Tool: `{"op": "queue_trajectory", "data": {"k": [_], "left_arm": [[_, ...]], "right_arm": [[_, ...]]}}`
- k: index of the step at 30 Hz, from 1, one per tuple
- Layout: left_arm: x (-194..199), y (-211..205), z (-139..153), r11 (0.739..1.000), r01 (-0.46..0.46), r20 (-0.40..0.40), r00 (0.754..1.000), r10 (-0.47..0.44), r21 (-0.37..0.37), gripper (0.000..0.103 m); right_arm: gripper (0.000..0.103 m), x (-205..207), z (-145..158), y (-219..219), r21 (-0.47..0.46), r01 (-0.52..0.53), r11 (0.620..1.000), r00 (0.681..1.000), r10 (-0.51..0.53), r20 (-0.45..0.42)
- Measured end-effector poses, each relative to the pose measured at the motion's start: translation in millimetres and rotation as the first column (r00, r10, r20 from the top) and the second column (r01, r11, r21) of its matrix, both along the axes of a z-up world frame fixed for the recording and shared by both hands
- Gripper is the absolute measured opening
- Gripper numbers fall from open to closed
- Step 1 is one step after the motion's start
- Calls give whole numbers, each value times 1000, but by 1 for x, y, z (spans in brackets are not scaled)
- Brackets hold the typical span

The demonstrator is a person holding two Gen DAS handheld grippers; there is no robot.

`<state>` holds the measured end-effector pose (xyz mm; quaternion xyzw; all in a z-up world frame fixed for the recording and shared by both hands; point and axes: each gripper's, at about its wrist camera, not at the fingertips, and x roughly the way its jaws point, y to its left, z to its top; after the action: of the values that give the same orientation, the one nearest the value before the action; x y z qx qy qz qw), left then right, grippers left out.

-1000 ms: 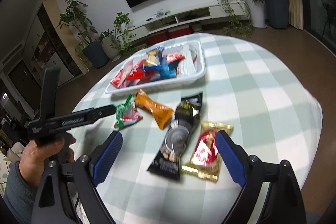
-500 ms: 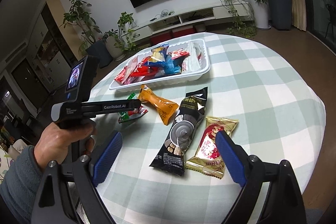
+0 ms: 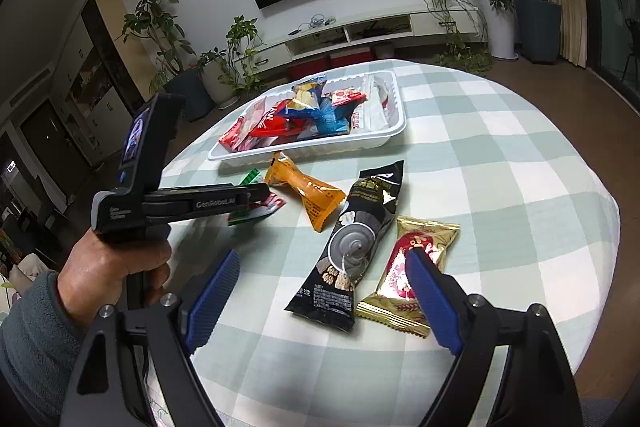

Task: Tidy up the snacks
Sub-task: 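Move the left tool back to the table and grasp the green packet, then lift the green packet with the left tool and reposition its grip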

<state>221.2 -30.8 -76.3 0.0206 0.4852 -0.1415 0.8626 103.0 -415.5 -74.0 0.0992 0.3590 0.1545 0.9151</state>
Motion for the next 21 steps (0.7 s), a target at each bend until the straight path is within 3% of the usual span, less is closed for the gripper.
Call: {"op": "queue_trajectory", "data": {"k": [9,16,21], "left_arm": [[-10,-10,-2,998,62,2,998,-62,-16,29],[-31,1,4,989,126,-4,992,-127,-75,11],[-39,12,7,989,128,0,992,-128,-73,10]], "right_arm": [[80,2,-2,3,-19,-6,1000,1000,6,-8],[75,1,-1,6,-30,-17,999,1000,17,-10],[75,2,2,7,-39,-19,999,1000,19,-6]]}}
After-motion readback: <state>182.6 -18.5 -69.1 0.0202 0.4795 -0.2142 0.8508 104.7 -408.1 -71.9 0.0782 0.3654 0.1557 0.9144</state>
